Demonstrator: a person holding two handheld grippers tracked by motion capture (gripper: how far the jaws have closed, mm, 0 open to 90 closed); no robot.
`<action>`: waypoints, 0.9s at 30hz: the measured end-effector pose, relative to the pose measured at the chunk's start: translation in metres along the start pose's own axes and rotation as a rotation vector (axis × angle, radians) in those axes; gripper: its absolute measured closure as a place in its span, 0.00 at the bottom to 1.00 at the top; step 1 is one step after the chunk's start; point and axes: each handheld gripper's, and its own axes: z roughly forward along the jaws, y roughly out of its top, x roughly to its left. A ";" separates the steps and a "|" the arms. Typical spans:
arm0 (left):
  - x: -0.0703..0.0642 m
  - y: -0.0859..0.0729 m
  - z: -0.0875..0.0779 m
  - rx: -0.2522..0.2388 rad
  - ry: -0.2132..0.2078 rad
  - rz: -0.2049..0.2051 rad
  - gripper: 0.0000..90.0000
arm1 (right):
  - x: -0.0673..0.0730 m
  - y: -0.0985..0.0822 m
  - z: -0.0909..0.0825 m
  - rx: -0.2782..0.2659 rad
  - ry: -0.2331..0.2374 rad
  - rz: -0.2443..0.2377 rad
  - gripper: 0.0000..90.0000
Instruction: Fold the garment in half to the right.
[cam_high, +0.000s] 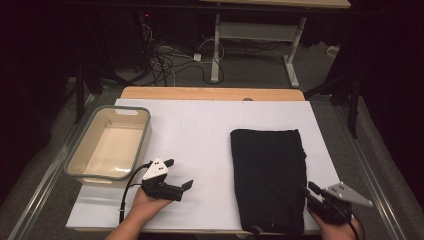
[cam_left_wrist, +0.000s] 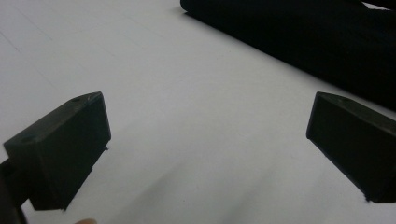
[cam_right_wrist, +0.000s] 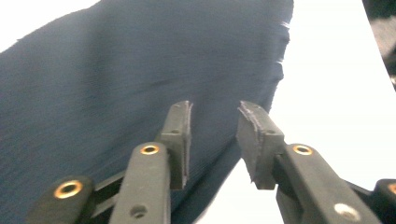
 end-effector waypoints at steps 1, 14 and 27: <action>0.000 0.000 0.000 0.001 0.000 0.000 0.00 | -0.006 0.003 0.010 0.011 -0.015 0.016 0.72; 0.000 0.000 0.000 -0.001 -0.004 0.008 0.00 | -0.032 0.032 0.041 0.042 -0.079 0.010 0.98; 0.000 0.000 0.000 -0.005 -0.005 0.006 0.00 | -0.030 0.017 0.030 0.032 0.028 0.031 0.58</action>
